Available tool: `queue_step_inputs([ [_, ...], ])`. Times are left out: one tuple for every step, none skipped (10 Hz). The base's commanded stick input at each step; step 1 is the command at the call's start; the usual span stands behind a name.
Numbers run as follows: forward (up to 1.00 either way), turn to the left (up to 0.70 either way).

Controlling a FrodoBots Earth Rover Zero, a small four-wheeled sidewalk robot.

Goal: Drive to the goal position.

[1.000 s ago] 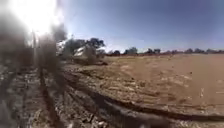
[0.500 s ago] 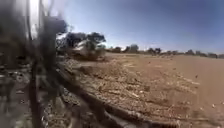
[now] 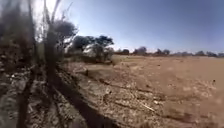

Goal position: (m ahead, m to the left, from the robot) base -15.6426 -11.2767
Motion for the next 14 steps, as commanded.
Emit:
queue_step_inputs([
  [0.7,0.0],
  [0.7,0.0],
  [0.7,0.0],
  [0.7,0.0],
  [0.7,0.0],
  [0.0,0.0],
  [0.0,0.0],
  [0.0,0.0],
  [0.0,0.0],
  [0.0,0.0],
  [0.0,0.0],
  [0.0,0.0],
  [0.0,0.0],
  [0.0,0.0],
])
